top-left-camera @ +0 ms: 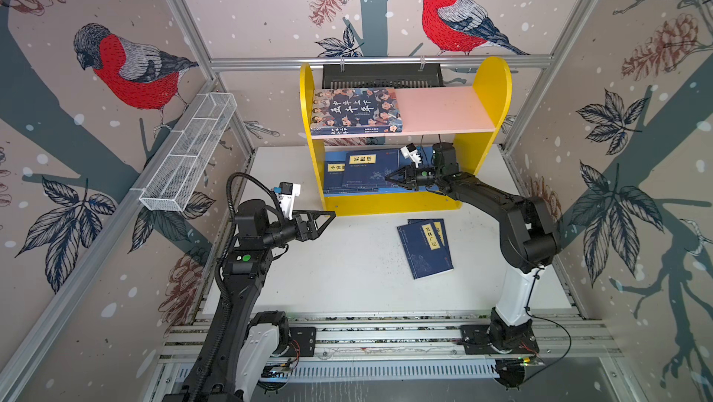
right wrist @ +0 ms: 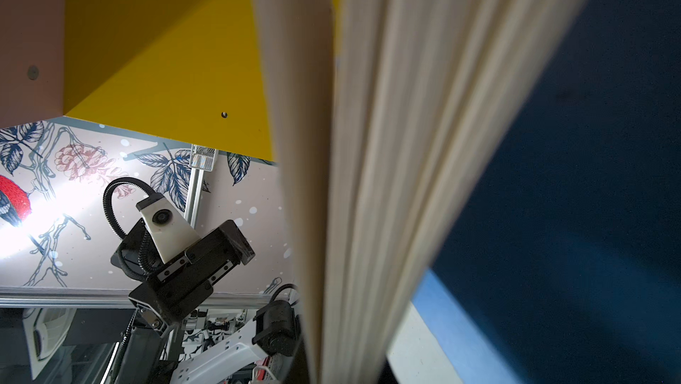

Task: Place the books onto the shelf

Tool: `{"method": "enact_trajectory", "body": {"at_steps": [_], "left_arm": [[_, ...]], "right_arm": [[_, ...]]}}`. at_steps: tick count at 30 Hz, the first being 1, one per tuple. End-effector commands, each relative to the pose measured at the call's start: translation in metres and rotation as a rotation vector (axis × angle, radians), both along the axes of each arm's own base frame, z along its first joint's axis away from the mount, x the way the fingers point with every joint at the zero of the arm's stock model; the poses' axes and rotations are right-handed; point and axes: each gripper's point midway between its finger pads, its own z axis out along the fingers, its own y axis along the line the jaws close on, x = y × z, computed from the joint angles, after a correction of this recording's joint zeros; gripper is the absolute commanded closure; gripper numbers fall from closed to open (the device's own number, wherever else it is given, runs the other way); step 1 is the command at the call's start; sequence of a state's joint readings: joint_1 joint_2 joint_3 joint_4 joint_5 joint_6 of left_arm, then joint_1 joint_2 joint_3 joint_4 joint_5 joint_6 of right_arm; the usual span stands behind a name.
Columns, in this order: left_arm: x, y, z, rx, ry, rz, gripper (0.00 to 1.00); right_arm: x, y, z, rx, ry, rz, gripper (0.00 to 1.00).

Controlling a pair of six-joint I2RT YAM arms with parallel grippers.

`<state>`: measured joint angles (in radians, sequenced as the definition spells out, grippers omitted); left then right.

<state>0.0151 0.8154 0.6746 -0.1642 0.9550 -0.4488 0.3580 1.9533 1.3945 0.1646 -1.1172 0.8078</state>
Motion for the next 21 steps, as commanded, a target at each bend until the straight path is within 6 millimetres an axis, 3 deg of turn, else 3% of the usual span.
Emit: {"method": "enact_trajectory", "body": {"at_steps": [1,7,14,17,21], "left_arm": [[0.001,-0.002,0.009,-0.007,-0.045,-0.018,0.04],[0.002,-0.001,0.010,-0.013,-0.047,-0.012,0.04],[-0.003,-0.003,0.007,-0.006,-0.048,-0.027,0.04],[-0.004,-0.004,0.007,-0.004,-0.051,-0.032,0.04],[-0.005,-0.005,0.007,-0.007,-0.053,-0.038,0.04]], "right_arm": [[-0.002,0.010,0.001,0.010,-0.014,0.056,0.99],[0.008,0.027,-0.008,0.000,0.016,0.059,0.97],[0.012,0.037,-0.021,-0.048,0.040,0.066,0.83],[0.011,0.035,-0.023,-0.065,0.043,0.068,0.83],[0.008,0.033,-0.022,-0.069,0.045,0.079,0.92]]}}
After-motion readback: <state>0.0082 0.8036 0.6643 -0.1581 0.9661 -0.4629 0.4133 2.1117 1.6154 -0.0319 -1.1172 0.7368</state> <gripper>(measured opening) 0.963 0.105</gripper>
